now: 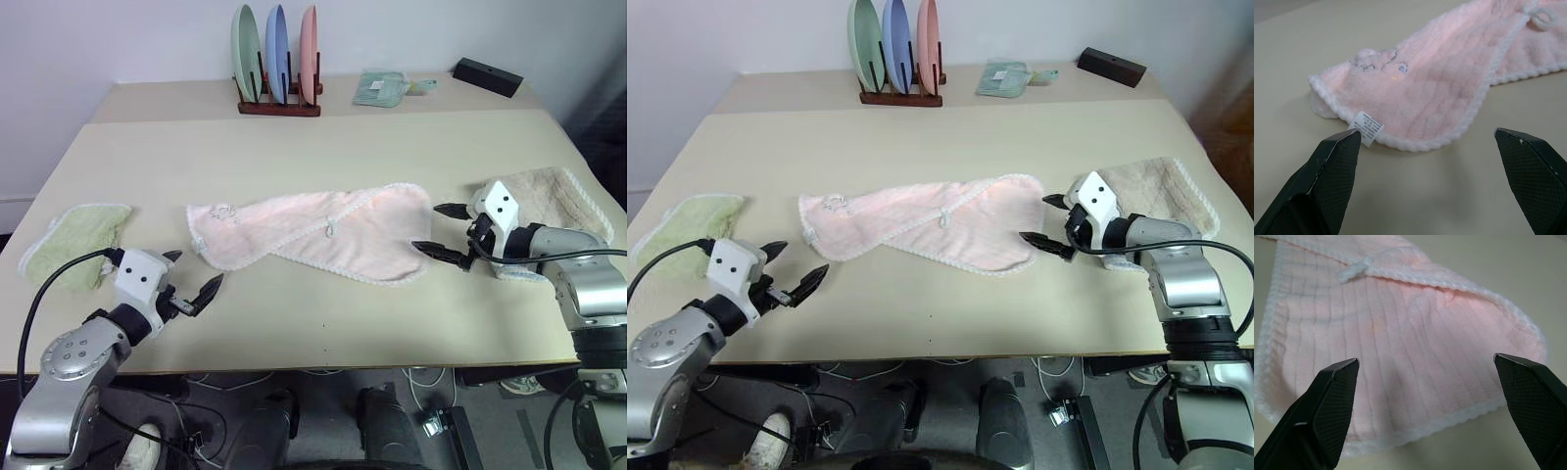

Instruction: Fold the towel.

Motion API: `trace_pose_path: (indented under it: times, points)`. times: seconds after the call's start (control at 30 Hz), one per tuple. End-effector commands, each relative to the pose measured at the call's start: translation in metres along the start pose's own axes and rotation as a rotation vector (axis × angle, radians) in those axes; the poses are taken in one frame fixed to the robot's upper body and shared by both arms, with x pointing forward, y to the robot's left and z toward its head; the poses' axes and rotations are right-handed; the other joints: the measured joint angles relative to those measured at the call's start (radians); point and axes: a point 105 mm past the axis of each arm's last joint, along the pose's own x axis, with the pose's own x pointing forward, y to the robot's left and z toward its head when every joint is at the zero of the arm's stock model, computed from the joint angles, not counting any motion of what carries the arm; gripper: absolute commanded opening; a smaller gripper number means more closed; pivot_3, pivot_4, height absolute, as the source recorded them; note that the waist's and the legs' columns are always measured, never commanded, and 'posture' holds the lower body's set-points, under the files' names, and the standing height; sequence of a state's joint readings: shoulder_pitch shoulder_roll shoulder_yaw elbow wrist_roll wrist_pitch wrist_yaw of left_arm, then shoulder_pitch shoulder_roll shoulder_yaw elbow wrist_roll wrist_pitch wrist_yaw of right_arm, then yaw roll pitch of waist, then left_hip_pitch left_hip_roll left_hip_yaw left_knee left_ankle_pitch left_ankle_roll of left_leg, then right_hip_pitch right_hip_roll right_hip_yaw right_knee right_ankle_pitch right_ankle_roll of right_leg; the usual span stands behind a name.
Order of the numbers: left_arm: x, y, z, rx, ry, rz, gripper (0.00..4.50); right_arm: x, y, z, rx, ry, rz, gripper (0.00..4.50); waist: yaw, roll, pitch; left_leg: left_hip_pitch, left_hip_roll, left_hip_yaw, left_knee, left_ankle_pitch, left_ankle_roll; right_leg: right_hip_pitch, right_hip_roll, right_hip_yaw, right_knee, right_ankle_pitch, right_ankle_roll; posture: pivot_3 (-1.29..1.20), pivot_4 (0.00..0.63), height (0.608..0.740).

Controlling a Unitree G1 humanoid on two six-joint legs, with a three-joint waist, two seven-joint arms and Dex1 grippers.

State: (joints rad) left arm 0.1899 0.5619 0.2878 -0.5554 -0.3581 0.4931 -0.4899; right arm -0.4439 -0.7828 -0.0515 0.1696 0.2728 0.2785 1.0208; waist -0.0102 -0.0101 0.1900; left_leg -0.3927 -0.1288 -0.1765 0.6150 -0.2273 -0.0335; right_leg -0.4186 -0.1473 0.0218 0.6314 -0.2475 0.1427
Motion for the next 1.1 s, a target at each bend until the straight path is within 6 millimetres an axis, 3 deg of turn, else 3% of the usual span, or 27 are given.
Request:
trace_pose_path:
  times: [0.03, 0.33, 0.53, 0.6, 0.7, 0.87, 1.1]
  points:
    - [-0.001, -0.001, 0.012, 0.035, -0.046, 0.017, 4.46, 0.004, -0.007, 0.015, -0.058, -0.033, 0.000, 4.50, -0.001, 0.000, 0.000, 0.000, 0.000, 0.000, 0.000, 0.000, 0.000, 0.000, 0.000, 0.000, 0.000, 0.000, 0.000, 0.00, 0.150, 0.737]
    - [-0.004, -0.007, 0.010, 0.051, -0.034, 0.012, 4.46, 0.014, -0.006, 0.013, -0.064, -0.044, 0.023, 4.50, 0.000, 0.000, 0.000, 0.000, 0.001, 0.000, 0.000, 0.000, 0.000, 0.000, 0.002, 0.000, -0.001, 0.000, -0.001, 0.00, 0.150, 0.737]
    - [0.014, -0.058, 0.023, 0.155, -0.047, -0.260, 4.46, 0.022, 0.005, 0.009, -0.038, -0.047, 0.051, 4.50, 0.002, 0.000, 0.000, 0.000, 0.002, 0.000, 0.000, 0.000, 0.000, 0.000, 0.003, 0.000, -0.001, 0.001, -0.001, 0.00, 0.150, 0.737]
    - [0.025, -0.064, 0.019, 0.288, -0.005, -0.285, 4.46, 0.022, 0.008, 0.015, -0.025, -0.072, 0.046, 4.50, 0.002, 0.000, 0.000, 0.000, 0.002, 0.000, 0.000, 0.000, 0.000, 0.000, 0.003, 0.001, -0.001, 0.001, -0.001, 0.00, 0.150, 0.737]
    - [0.035, -0.060, 0.012, 0.432, 0.042, -0.282, 4.46, 0.021, 0.013, 0.017, -0.026, -0.083, 0.018, 4.50, -0.002, 0.000, 0.000, 0.000, 0.003, 0.001, 0.000, 0.000, 0.000, 0.000, 0.004, 0.001, -0.001, 0.001, -0.001, 0.00, 0.150, 0.737]
    - [0.052, -0.042, 0.011, 0.469, 0.061, -0.210, 4.46, 0.010, 0.021, 0.011, -0.011, -0.070, -0.010, 4.50, 0.001, 0.000, 0.000, 0.000, 0.005, 0.001, 0.000, 0.000, 0.000, -0.001, 0.006, 0.002, -0.001, 0.002, -0.002, 0.00, 0.150, 0.737]
    - [0.046, -0.005, -0.020, 0.520, 0.213, -0.211, 4.46, 0.002, 0.025, 0.006, 0.003, -0.054, -0.050, 4.50, -0.003, 0.000, 0.000, 0.001, 0.006, 0.001, -0.001, 0.000, 0.000, -0.001, 0.008, 0.003, -0.001, 0.004, -0.002, 0.00, 0.150, 0.737]
